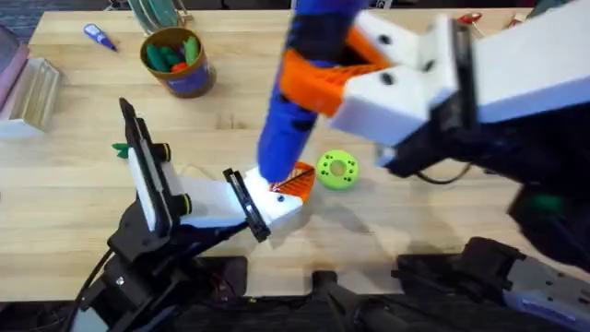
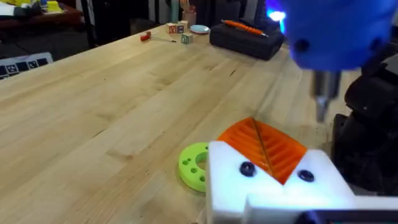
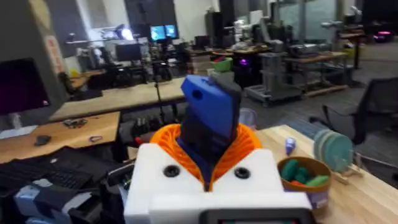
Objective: Pick up the gripper from the table and insert it into the empty holder that is missing its gripper. Then pick up a screw, insert it into the mounting hole, and use the screwdriver to tighten it. Finally, clean up the table by picking up the vegetable and placing it into the bucket.
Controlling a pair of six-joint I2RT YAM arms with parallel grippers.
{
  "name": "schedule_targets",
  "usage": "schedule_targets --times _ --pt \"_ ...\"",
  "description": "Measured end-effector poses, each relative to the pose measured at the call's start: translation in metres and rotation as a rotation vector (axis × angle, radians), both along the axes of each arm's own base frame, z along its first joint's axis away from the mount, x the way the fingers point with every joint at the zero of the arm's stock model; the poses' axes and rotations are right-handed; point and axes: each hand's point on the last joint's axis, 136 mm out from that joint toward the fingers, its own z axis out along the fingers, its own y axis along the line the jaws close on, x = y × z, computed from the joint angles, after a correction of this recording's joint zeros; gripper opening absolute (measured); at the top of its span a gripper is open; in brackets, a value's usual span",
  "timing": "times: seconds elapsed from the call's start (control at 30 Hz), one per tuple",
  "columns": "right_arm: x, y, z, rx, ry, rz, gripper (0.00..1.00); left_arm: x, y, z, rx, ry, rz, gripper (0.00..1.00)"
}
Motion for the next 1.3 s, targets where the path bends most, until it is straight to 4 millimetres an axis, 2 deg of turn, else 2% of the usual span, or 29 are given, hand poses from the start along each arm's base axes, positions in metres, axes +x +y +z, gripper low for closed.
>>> schedule_targets --times 0.23,0.57,1.0,1.3 --pt "0.007 0.017 -0.014 -0.031 0.001 0.013 0.024 0.0 0.0 0.0 0.0 0.0 0.0 0.014" --pt "0.008 0.018 -0.017 -0.072 -0.094 -0.015 0.024 0.0 0.0 0.0 0.0 0.0 0.0 0.014" --pt "0.016 0.027 -0.035 -0.119 -0.065 -0.015 0.024 0.0 0.0 0.0 0.0 0.001 0.0 0.013" --pt "0.017 0.028 -0.034 -0.108 -0.049 -0.01 0.024 0.0 0.0 0.0 0.0 0.0 0.0 0.013"
